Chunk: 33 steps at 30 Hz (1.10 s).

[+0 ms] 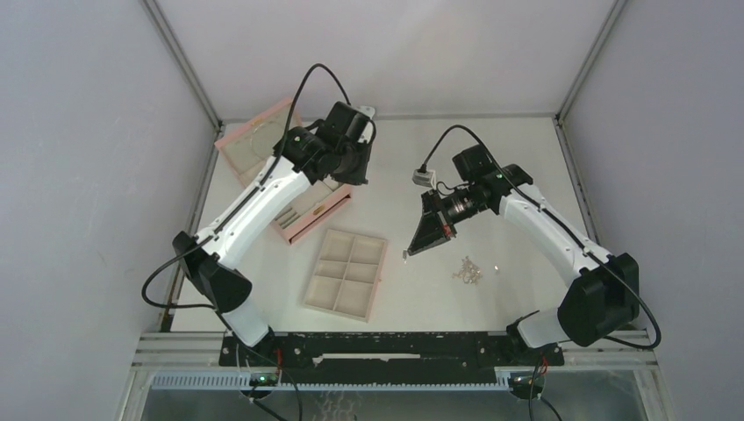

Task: Organize the mixed jewelry
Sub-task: Pick up the jewelry from the center of the board.

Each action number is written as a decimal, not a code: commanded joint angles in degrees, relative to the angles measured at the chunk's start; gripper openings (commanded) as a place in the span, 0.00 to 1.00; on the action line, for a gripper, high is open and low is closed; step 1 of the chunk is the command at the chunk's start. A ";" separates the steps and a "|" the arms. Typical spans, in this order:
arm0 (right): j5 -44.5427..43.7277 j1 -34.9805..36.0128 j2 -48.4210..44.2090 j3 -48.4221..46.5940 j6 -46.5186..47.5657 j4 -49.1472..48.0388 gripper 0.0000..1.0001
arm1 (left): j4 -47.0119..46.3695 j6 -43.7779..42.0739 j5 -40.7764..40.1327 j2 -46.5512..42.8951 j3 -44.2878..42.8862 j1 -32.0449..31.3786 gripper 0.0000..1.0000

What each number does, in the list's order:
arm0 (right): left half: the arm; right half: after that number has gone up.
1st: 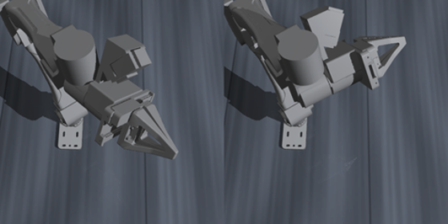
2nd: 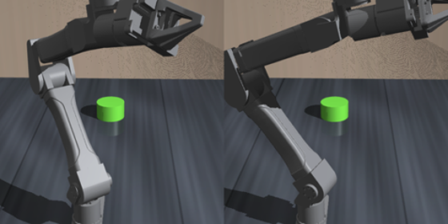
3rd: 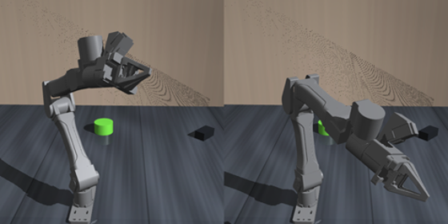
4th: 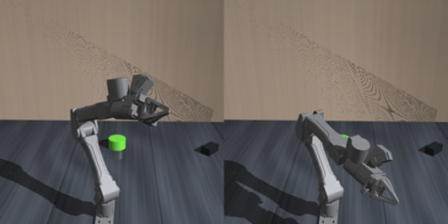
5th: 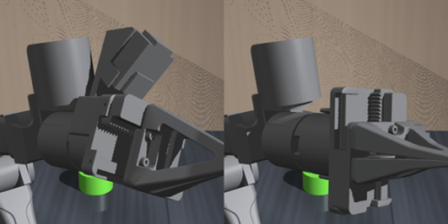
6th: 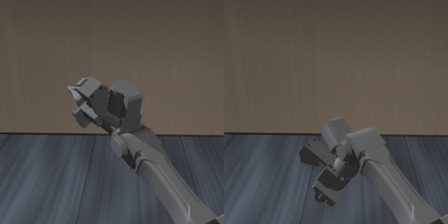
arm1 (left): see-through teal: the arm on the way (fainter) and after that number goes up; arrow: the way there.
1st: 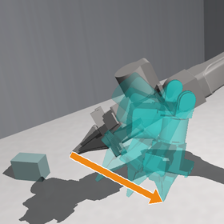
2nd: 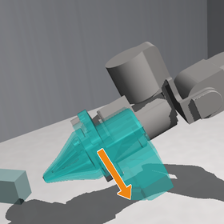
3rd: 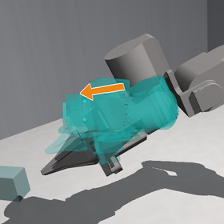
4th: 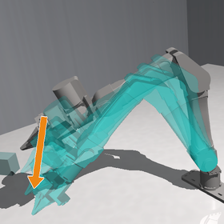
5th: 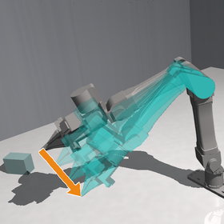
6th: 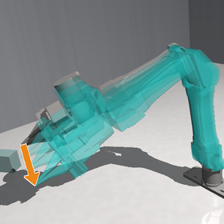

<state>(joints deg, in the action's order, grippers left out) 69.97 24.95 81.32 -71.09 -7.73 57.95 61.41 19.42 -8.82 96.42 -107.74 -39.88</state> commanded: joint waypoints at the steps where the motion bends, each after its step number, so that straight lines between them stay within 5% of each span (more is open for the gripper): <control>1: 1.32 0.41 -1.78 -1.07 1.22 -0.24 0.00 | -1.52 -1.57 -0.15 -2.73 0.08 0.66 0.00; 9: -2.47 -1.63 -1.11 -1.06 -11.02 -13.46 0.00 | -1.87 -1.08 -0.94 -4.49 5.17 6.14 0.00; 20: -12.82 -3.90 5.71 -0.98 -42.92 -46.82 0.00 | -7.45 7.07 -7.27 -22.38 24.19 19.04 0.00; 27: -23.17 -2.31 14.55 -1.07 -62.61 -72.98 0.00 | -11.99 12.20 -10.85 -31.89 38.73 26.21 0.03; 33: -28.37 1.67 26.32 -10.33 -68.82 -79.78 0.00 | -15.51 13.10 -8.06 -33.36 43.58 31.26 0.08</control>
<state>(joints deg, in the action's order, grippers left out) 46.76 23.59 102.52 -73.80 -68.55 -10.61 50.87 30.09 -18.41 63.92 -65.28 -12.93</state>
